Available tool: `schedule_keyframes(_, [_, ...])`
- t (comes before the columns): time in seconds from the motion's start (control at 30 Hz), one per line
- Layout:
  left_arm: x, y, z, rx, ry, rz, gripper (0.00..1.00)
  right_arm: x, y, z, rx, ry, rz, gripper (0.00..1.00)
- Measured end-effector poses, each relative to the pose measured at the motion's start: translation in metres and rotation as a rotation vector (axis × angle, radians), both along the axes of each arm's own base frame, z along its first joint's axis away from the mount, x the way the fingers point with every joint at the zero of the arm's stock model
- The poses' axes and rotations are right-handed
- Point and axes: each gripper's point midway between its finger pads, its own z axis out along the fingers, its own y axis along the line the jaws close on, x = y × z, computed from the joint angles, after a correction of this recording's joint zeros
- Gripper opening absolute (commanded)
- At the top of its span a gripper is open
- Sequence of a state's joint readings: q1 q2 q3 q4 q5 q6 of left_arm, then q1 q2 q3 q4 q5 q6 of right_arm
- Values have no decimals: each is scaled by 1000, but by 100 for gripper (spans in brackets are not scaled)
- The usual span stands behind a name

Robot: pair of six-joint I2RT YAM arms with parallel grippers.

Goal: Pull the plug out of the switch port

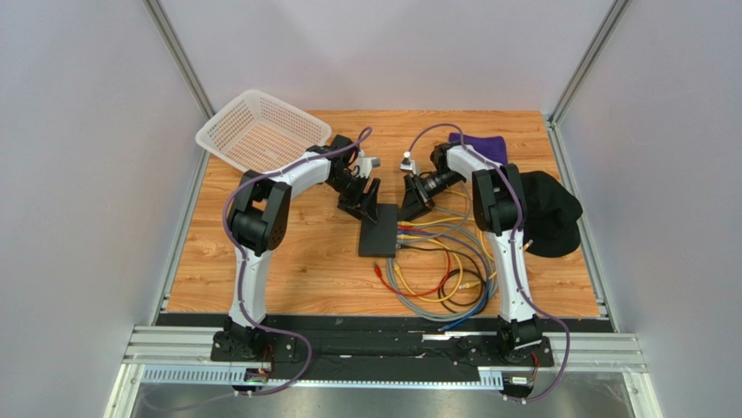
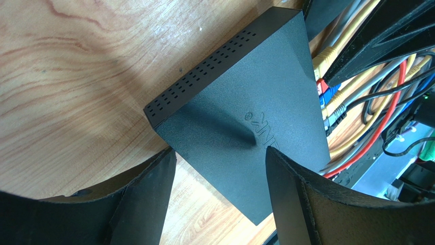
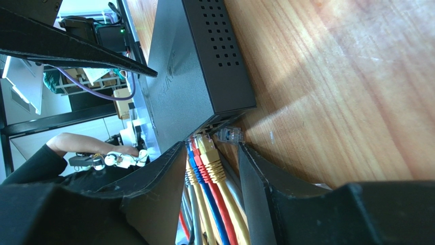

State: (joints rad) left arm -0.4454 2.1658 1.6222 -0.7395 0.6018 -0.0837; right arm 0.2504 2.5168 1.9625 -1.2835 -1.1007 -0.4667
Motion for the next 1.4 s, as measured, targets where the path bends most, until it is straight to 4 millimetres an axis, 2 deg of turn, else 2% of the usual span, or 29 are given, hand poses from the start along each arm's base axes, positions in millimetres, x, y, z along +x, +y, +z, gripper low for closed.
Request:
schedule_keyframes(0.17, [0, 0, 0, 0, 0, 0, 75, 0, 1, 0, -2, -2, 3, 51])
schedule_keyframes(0.33, [0, 0, 0, 0, 0, 0, 75, -1, 2, 1, 1, 2, 6, 50])
schedule_keyframes(0.57, [0, 0, 0, 0, -1, -1, 75, -4, 4, -2, -17, -10, 28, 36])
schedule_keyframes(0.77, [0, 0, 0, -1, 0, -1, 75, -10, 7, -5, -39, -16, 56, 33])
schedule_keyframes(0.8, [0, 0, 0, -1, 0, -1, 75, -11, 8, -5, -42, -15, 60, 29])
schedule_keyframes(0.83, [0, 0, 0, -1, 0, -1, 75, -12, 8, -5, -46, -14, 64, 20])
schedule_keyframes(0.87, [0, 0, 0, -1, 0, -1, 75, -14, 9, -5, -47, -11, 68, 15])
schedule_keyframes(1.07, [0, 0, 0, 1, 1, 0, 76, -22, 14, -1, -45, 18, 82, 0])
schedule_keyframes(1.33, [0, 0, 0, 1, 1, -1, 75, -22, 15, 0, -40, 18, 82, 0])
schedule_keyframes(1.4, [0, 0, 0, 1, 1, -1, 73, -22, 15, 0, -39, 19, 81, 8])
